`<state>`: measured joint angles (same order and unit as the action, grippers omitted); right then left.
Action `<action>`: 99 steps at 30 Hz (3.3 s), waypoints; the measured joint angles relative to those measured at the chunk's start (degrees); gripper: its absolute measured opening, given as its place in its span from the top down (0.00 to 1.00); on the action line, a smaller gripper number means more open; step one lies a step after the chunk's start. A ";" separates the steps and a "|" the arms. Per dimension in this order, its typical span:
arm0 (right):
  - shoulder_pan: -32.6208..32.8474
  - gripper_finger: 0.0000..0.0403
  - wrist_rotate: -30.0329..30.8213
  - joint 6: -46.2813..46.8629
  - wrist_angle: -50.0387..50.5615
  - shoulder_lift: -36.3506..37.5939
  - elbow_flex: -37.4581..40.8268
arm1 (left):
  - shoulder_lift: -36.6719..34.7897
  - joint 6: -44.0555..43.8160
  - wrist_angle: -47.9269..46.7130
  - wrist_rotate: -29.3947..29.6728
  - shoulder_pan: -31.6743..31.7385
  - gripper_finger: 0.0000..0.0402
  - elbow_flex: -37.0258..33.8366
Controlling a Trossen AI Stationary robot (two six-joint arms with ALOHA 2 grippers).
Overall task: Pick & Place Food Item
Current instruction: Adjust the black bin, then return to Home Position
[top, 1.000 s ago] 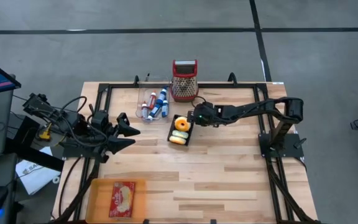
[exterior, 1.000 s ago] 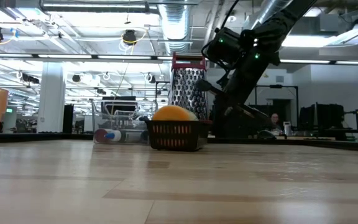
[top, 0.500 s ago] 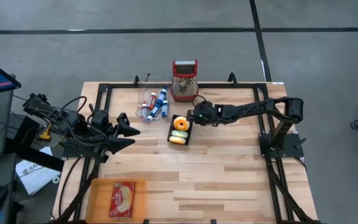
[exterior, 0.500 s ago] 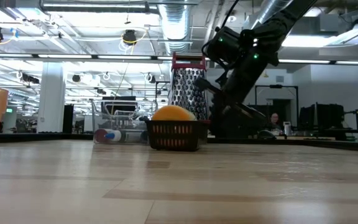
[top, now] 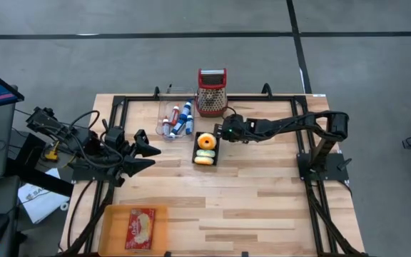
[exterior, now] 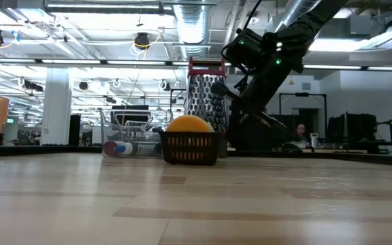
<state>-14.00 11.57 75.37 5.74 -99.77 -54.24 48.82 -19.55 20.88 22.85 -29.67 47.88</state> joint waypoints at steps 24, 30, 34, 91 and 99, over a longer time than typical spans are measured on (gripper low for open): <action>0.48 1.00 1.23 0.89 0.62 0.00 0.02 | 0.00 0.01 -0.02 0.12 0.00 0.55 0.00; 0.48 1.00 -0.37 -1.70 -1.79 0.00 0.02 | 0.00 0.02 -0.04 0.11 0.00 0.55 0.00; 0.37 1.00 -1.29 -1.91 -3.10 0.00 0.02 | 0.00 0.09 -0.07 0.09 0.00 0.55 0.00; 38.88 1.00 28.36 -21.34 -36.11 23.54 13.20 | -33.25 4.31 -6.00 -37.24 30.38 0.96 -42.80; 43.00 1.00 33.52 -19.36 -36.18 23.54 13.20 | -44.10 8.22 -18.93 -36.35 30.36 0.99 -42.88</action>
<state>29.00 45.08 56.02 -30.44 -76.23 -41.04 4.72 -11.33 1.96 -13.50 0.69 4.99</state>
